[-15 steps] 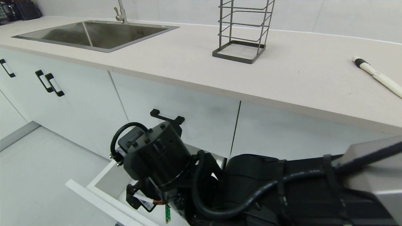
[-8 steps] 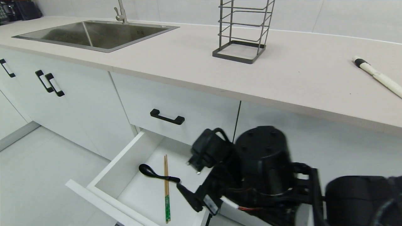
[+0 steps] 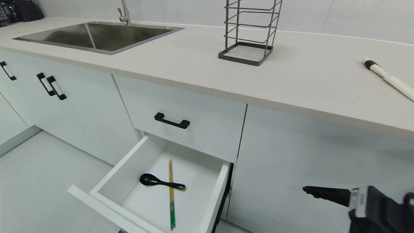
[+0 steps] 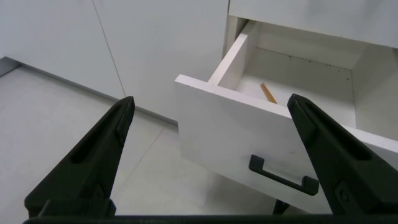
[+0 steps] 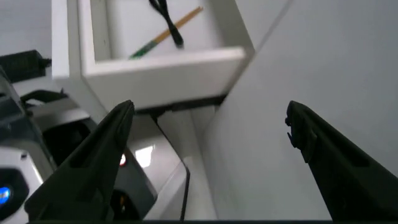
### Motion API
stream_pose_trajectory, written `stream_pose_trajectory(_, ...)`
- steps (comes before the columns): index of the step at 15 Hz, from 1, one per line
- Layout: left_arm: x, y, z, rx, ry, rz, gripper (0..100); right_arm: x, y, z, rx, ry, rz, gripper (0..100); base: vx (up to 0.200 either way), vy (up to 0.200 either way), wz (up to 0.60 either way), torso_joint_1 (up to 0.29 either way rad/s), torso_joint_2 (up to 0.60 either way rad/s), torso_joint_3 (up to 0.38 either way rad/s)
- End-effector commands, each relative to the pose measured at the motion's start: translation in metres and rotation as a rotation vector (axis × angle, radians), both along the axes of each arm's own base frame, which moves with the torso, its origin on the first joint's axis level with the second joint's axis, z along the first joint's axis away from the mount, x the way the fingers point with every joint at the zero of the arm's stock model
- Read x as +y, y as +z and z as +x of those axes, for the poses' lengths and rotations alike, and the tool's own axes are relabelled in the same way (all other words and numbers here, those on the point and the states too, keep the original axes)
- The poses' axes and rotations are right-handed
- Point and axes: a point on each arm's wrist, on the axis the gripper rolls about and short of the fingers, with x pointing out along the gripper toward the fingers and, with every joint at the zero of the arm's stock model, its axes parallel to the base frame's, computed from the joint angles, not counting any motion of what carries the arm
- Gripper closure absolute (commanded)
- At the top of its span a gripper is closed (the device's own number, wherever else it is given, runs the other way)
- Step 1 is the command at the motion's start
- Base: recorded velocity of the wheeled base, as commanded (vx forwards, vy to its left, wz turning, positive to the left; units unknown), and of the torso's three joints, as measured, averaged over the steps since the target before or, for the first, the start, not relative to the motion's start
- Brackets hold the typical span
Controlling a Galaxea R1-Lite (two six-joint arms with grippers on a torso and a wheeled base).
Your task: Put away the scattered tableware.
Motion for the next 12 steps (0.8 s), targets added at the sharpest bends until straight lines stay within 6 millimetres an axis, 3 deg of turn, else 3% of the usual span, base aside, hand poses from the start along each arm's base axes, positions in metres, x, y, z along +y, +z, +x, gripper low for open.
stream_pose_trajectory(1, 0.0, 0.0, 0.0, 0.001, 0.0, 0.001, 0, -0.062, -0.011, -0.042, 0.019, -0.088, 0.171, 0, 0.0, 0.0, 0.0, 0.0, 0.0, 0.0)
stream_pose_trajectory(3, 0.0, 0.0, 0.0, 0.001, 0.0, -0.001, 0, -0.086, -0.009, -0.06, -0.023, -0.176, 0.325, 0, 0.0, 0.0, 0.0, 0.0, 0.0, 0.0)
stream_pose_trajectory(5, 0.0, 0.0, 0.0, 0.001, 0.0, -0.004, 0, -0.105, -0.024, -0.073, -0.1, -0.381, 0.421, 0, 0.0, 0.0, 0.0, 0.0, 0.0, 0.0)
stream_pose_trajectory(6, 0.0, 0.0, 0.0, 0.001, 0.0, -0.007, 0, -0.109, -0.027, -0.077, -0.127, -0.497, 0.416, 0, 0.0, 0.0, 0.0, 0.0, 0.0, 0.0)
stream_pose_trajectory(7, 0.0, 0.0, 0.0, 0.001, 0.0, -0.004, 0, -0.109, -0.027, -0.077, -0.127, -0.497, 0.416, 0, 0.0, 0.0, 0.0, 0.0, 0.0, 0.0)
stream_pose_trajectory(8, 0.0, 0.0, 0.0, 0.001, -0.001, -0.003, 0, -0.112, -0.029, -0.079, -0.175, -0.7, 0.399, 0, 0.0, 0.0, 0.0, 0.0, 0.0, 0.0)
stream_pose_trajectory(9, 0.0, 0.0, 0.0, 0.001, -0.001, 0.001, 0, -0.112, -0.028, -0.08, -0.189, -0.768, 0.407, 0, 0.0, 0.0, 0.0, 0.0, 0.0, 0.0)
stream_pose_trajectory(12, 0.0, 0.0, 0.0, 0.003, -0.004, 0.001, 0, -0.111, -0.03, -0.087, -0.252, -0.806, 0.436, 0, 0.0, 0.0, 0.0, 0.0, 0.0, 0.0)
